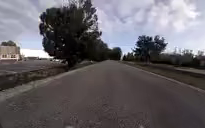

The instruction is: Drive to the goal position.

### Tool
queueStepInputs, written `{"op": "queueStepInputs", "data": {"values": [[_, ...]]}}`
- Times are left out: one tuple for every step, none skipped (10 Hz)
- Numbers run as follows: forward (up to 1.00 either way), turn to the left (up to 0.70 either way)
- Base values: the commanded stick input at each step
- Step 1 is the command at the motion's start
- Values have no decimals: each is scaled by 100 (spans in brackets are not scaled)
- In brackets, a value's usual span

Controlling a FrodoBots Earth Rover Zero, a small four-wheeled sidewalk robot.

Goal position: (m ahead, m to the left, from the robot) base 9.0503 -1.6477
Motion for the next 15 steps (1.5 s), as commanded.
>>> {"op": "queueStepInputs", "data": {"values": [[70,0],[70,0],[70,0],[70,3],[70,7],[70,12],[70,16],[70,21],[70,25],[70,30],[70,35],[70,31],[70,26],[70,22],[70,17]]}}
